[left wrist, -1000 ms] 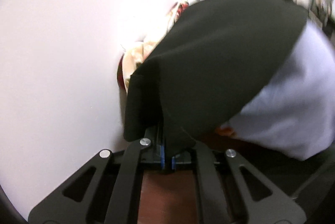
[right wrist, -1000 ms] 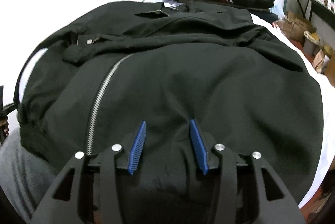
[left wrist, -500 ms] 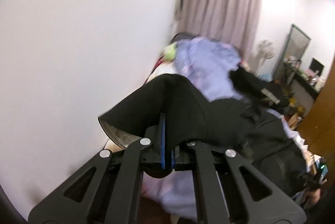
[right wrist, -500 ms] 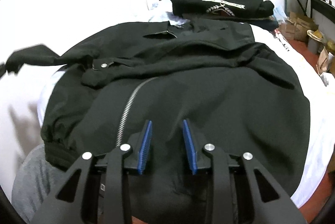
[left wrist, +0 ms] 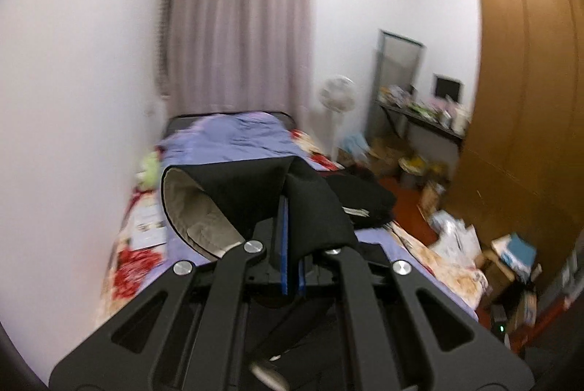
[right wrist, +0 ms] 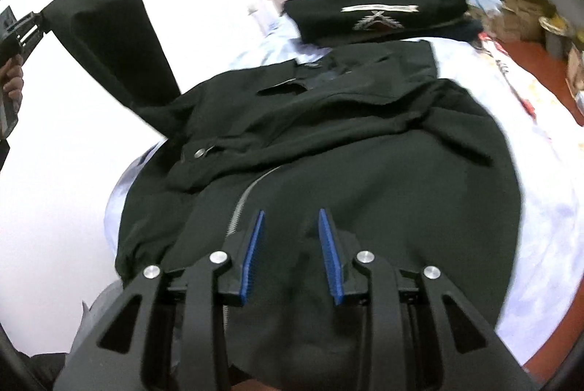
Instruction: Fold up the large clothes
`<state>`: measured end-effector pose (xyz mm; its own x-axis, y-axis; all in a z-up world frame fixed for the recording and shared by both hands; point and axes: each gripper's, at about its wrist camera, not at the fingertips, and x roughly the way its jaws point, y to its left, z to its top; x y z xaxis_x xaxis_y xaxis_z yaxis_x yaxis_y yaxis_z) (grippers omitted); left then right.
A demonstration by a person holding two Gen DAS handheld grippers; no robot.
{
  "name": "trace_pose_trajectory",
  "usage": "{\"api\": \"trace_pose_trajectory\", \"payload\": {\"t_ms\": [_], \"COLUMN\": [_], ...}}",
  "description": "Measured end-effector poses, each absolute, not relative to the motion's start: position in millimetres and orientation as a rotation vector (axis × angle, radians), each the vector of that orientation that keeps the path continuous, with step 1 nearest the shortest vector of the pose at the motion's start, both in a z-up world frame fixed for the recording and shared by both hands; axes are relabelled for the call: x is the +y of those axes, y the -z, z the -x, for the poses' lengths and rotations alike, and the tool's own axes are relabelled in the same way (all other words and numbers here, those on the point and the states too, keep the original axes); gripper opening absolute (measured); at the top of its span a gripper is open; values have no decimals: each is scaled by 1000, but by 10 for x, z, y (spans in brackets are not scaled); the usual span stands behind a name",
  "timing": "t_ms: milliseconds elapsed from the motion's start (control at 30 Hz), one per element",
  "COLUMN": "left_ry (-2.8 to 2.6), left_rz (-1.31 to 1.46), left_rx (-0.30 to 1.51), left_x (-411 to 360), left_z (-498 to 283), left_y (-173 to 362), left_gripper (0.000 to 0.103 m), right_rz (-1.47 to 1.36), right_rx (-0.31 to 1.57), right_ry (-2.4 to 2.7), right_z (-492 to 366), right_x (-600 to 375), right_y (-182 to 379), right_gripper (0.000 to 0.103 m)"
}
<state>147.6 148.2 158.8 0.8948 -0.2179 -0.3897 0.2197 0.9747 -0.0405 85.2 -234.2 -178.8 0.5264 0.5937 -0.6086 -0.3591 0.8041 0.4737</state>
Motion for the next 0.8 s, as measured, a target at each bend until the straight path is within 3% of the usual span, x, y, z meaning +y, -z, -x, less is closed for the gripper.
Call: {"api": "trace_pose_trajectory", "payload": {"t_ms": [100, 200, 400, 800], "left_ry": [298, 378, 525, 686], "left_rz": [-72, -128, -213, -471], "left_rx": [440, 488, 649, 941], "left_x": [895, 303, -716, -1613], "left_z": [-1789, -2144, -2688, -3040], "left_y": [-1459, -1188, -158, 1809], "left_gripper": [3, 3, 3, 3], "right_rz": [-348, -391, -427, -469], "right_rx": [820, 819, 850, 904], "right_ry": [-556, -531, -498, -461], "right_z": [-971, -1096, -1242, -1248], "right_x": [-2590, -2819, -3114, -3378], "right_y": [1741, 1745, 1858, 2126], "right_gripper": [31, 23, 22, 21]}}
